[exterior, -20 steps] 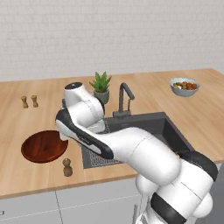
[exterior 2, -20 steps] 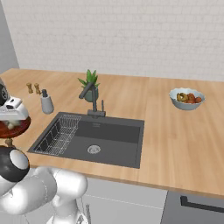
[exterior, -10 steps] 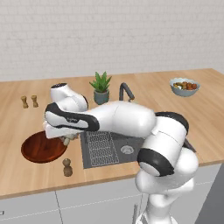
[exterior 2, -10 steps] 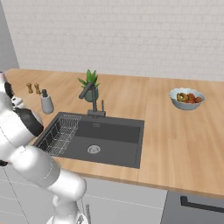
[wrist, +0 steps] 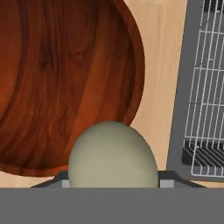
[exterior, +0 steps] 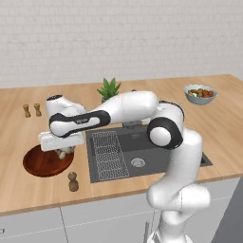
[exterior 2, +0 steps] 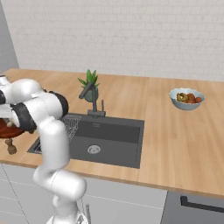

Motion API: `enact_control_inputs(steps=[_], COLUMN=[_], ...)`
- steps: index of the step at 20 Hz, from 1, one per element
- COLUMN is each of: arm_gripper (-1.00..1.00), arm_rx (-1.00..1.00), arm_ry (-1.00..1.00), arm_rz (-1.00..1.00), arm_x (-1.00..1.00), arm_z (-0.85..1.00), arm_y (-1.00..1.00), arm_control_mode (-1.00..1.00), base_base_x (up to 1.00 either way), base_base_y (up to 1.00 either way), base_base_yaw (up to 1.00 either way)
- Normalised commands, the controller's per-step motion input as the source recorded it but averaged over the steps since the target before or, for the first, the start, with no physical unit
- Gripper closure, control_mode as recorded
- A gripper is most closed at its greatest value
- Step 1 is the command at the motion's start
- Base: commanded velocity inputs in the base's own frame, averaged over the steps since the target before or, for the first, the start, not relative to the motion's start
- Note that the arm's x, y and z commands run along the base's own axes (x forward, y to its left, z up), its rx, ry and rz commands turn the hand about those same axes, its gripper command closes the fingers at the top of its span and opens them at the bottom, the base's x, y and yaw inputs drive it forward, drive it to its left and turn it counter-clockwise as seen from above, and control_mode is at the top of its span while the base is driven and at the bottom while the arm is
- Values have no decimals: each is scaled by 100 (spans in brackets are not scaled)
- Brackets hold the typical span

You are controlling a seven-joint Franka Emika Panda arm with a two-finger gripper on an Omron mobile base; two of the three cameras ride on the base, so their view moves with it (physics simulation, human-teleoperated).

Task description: Pick the mushroom from the sink and place it in the bowl. Then pick the bowl and place it in the microwave. Then close the microwave door and press the start button.

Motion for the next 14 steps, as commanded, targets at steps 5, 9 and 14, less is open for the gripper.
enact_control_inputs(steps=[5, 9, 14], arm_gripper=[100, 100, 100], arm_rx=[-3, 0, 0], arm_ry=[1, 0, 0], arm_rz=[-7, -10, -10], arm_x=[42, 29, 22], arm_z=[-31, -22, -25], arm_y=[31, 12, 1], arm_control_mode=[-100, -100, -100], base_base_x=[0, 0, 0], base_base_y=[0, 0, 0], base_base_yaw=[0, 0, 0])
